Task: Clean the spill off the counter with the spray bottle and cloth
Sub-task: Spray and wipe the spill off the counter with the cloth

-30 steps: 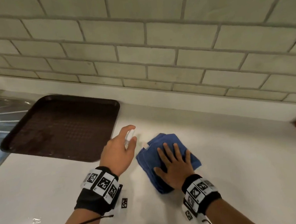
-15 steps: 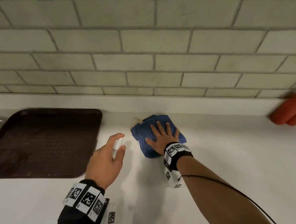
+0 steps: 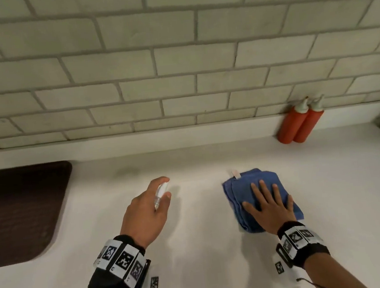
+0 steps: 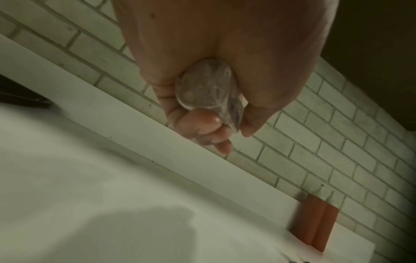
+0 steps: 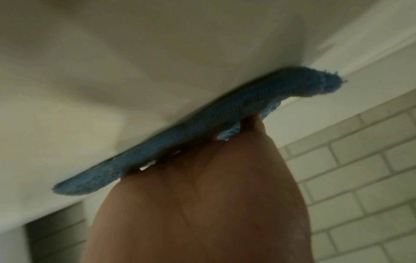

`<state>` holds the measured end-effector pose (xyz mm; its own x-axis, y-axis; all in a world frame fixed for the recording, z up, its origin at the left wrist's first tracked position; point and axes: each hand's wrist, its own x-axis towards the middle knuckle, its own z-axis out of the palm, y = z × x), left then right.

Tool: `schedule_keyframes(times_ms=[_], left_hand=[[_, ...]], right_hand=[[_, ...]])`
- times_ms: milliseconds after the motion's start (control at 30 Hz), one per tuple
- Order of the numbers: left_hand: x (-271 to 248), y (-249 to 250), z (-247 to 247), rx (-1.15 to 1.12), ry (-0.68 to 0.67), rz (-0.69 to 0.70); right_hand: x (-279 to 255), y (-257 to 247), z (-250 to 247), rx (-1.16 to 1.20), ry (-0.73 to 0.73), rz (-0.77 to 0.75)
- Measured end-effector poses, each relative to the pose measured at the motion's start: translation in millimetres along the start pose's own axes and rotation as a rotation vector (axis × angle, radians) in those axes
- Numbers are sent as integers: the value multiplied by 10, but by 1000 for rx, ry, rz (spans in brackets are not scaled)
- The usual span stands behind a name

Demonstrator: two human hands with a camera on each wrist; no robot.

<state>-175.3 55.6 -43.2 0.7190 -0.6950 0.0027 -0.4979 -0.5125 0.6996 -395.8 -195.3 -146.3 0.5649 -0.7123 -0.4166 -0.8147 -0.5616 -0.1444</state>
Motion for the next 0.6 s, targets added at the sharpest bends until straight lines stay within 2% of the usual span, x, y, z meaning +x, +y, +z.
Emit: schedule_keyframes(times_ms=[200, 333, 400, 500, 600], left_hand=[[-81, 194, 136, 13, -20, 12], [-150, 269, 156, 13, -2, 16], [-179, 306, 157, 17, 10, 19], [-211, 357, 166, 11, 19, 26], [-226, 380, 197, 7, 16, 36]], right_hand=[[-329, 815, 55, 9, 11, 106], [-358, 1111, -32, 62, 33, 110], [-416, 1164, -43, 133, 115, 123], [-518, 1222, -81, 254, 294, 263], [-581, 1242, -175, 302, 351, 382]])
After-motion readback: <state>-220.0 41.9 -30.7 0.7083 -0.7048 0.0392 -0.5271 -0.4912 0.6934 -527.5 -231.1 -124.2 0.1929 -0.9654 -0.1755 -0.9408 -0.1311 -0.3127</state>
